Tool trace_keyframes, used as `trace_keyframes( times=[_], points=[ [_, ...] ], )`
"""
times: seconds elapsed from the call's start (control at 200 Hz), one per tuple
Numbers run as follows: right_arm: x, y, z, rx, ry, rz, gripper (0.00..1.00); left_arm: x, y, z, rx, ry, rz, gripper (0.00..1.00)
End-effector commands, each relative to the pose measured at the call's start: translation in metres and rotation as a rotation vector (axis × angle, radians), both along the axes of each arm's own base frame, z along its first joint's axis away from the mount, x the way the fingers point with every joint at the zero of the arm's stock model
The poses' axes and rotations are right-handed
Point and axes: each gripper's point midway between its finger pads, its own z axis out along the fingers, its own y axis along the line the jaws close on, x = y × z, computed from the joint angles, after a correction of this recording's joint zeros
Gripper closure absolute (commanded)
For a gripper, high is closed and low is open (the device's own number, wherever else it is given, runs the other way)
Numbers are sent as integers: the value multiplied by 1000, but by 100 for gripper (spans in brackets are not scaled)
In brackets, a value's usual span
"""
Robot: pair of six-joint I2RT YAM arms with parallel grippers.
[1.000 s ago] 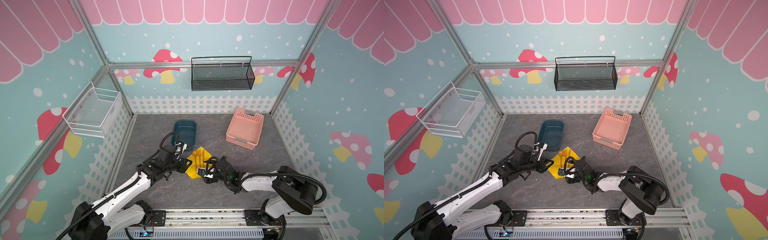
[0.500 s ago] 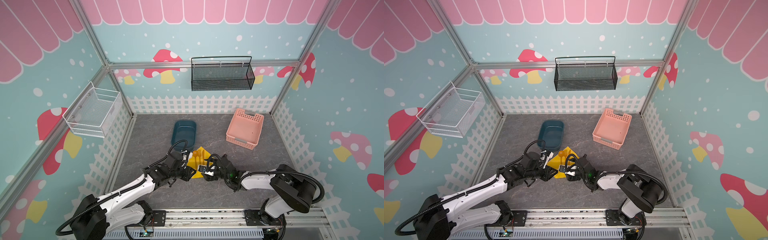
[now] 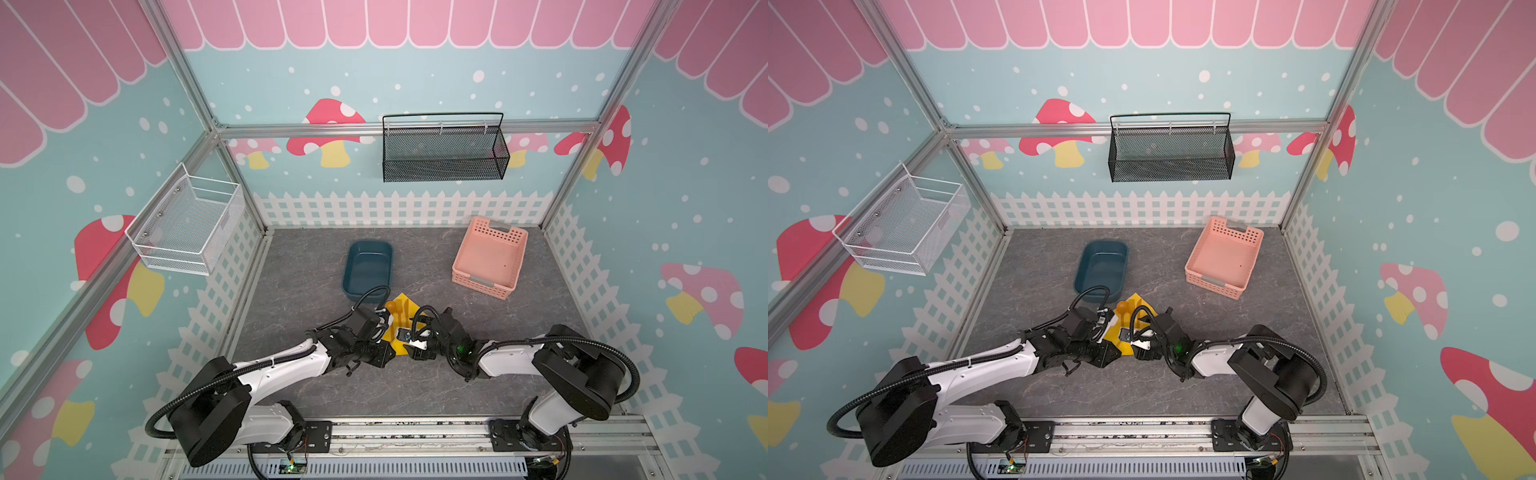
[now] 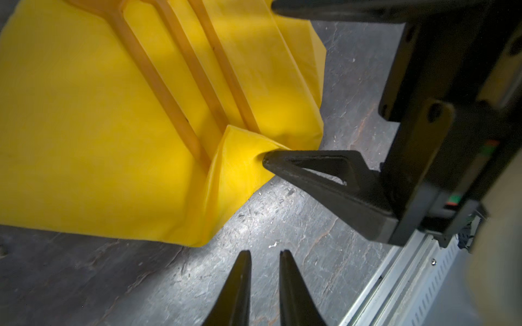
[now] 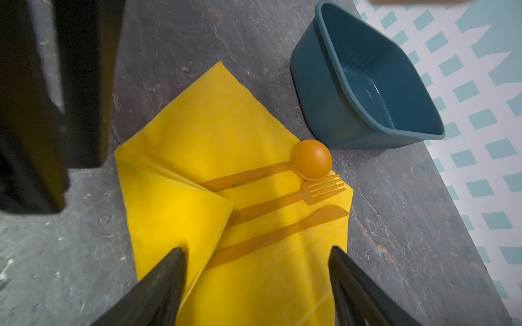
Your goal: Place the utensils on the paper napkin and roll it up
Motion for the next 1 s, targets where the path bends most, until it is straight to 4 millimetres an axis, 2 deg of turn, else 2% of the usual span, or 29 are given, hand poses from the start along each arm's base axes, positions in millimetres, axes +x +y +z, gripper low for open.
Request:
trace_keyframes(
  times=[0.0,0.65,0.996],
  points=[
    [6,3,1,8,1,-11,19,7,-11,6,-23,-9,-9,80],
    [5,1,-4,8,26,-20,23,26,-4,-20,74,-4,66,89],
    [2,0,2,41,58,-41,24,31,1,-32,91,33,94,92]
  ],
)
